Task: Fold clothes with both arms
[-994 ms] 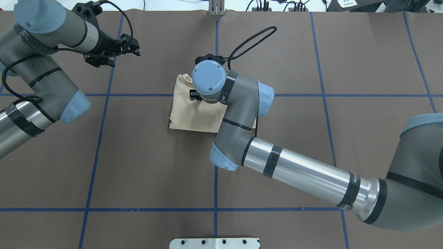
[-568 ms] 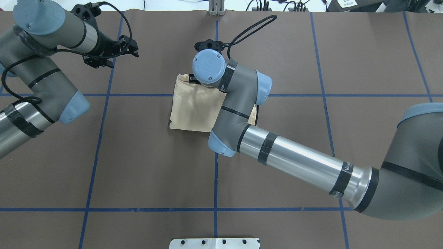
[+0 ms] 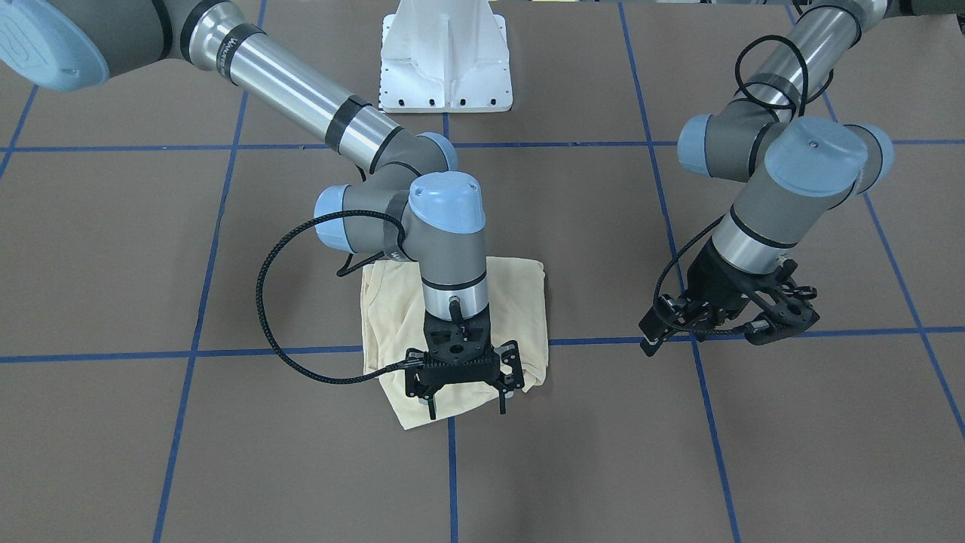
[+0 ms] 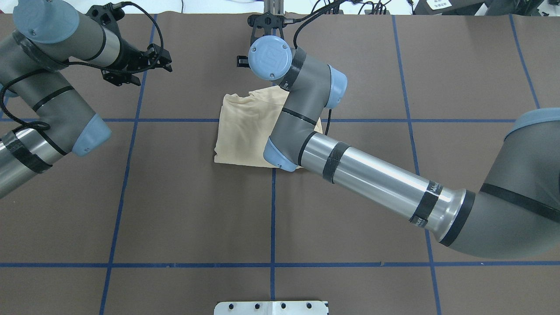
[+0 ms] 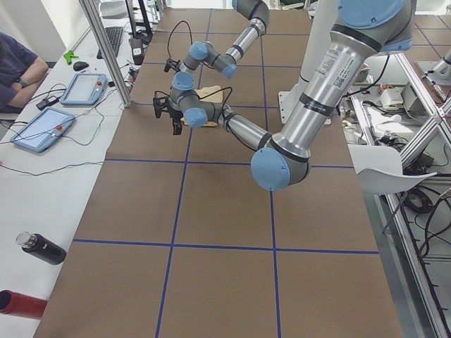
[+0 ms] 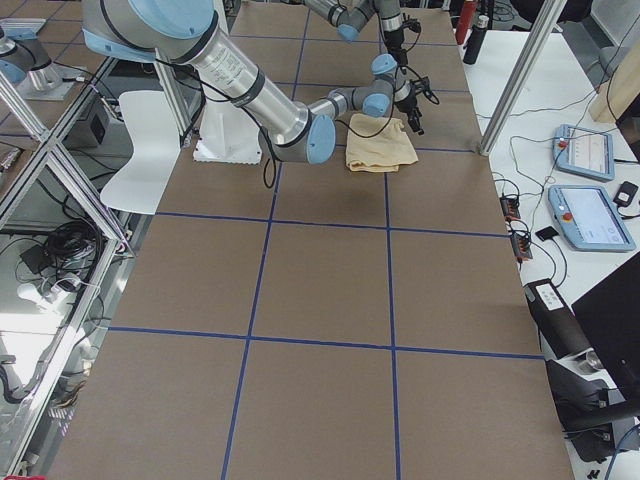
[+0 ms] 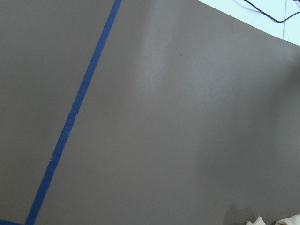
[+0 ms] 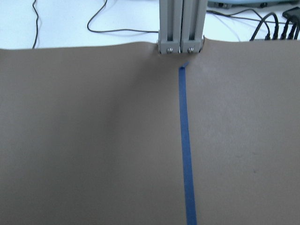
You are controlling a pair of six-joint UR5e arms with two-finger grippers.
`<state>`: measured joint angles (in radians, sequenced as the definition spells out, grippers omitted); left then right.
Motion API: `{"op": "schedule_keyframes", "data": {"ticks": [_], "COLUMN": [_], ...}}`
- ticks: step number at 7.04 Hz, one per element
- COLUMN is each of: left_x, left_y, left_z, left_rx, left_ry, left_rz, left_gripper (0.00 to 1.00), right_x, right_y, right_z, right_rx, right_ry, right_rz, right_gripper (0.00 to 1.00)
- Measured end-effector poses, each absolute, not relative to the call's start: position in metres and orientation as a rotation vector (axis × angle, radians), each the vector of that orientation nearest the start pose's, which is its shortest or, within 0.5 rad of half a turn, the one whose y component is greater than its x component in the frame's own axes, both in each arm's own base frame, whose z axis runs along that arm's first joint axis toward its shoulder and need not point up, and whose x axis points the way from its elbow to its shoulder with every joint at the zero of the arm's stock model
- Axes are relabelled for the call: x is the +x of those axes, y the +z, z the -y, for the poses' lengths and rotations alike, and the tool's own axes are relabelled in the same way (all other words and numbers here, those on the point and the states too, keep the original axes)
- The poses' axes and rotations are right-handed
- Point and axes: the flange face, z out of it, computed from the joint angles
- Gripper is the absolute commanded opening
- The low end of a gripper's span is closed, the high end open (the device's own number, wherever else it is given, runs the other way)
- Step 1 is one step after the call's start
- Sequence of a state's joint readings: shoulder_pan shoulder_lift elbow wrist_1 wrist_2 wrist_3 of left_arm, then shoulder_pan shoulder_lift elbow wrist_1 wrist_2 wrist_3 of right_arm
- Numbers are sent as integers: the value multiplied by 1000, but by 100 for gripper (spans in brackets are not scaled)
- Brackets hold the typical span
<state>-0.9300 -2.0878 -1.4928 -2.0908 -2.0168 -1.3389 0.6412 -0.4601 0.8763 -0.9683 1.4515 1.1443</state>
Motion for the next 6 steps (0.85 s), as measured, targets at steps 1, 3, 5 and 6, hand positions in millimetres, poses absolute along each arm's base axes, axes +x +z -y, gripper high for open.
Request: {"op": "schedule_keyframes", "data": {"ticks": [1, 3, 5, 6], "left_x": [338, 302, 250, 224], "left_y": [336, 350, 372, 385], "left_z": [614, 615, 597, 586], "left_rx": [188, 274, 365, 399], "left_ry": [-414, -327, -201, -151], "left_rz": [-1016, -986, -938, -910], "left_gripper": [100, 100, 100, 100], "right_x": [-607, -554, -454, -396], "right_y": [158, 177, 214, 242], "right_z": [642, 631, 627, 626], "right_rx": [609, 512, 357, 293], "right_ry": [238, 132, 42, 3], "right_rz": [826, 757, 685, 662], "right_gripper": [99, 99, 100, 100]}}
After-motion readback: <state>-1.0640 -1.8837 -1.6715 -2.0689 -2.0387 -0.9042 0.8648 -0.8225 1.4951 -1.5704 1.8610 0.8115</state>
